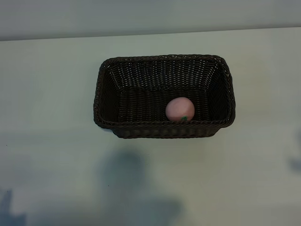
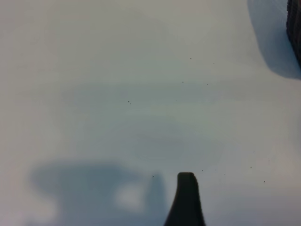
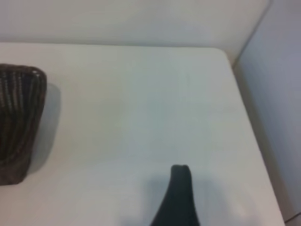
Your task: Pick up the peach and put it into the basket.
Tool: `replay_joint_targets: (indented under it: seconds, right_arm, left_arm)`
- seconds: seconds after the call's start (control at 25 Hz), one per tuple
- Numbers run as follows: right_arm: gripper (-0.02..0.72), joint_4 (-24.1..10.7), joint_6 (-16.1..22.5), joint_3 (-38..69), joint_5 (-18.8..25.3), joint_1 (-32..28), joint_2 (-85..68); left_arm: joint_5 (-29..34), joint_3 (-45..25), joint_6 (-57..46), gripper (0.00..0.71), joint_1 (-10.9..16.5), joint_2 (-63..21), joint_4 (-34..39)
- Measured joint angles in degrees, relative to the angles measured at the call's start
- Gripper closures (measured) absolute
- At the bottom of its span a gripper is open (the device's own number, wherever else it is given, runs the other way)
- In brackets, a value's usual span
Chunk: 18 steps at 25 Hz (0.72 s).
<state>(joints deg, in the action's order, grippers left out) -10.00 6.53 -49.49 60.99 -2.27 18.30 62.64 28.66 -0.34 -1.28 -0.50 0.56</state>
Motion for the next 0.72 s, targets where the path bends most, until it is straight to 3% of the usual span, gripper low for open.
replay_joint_targets:
  seconds: [0.28,0.72]
  right_arm:
    - [0.107,-2.99,1.97,0.06,0.44,0.0,-1.77]
    - [0.107,-3.34,1.74,4.08,2.95,0.0,-6.92]
  left_arm:
    - [0.0,0.0,0.0,0.118,0.0,0.0,0.0]
    - [0.0,0.0,0.34,0.118,0.0,0.0,0.0]
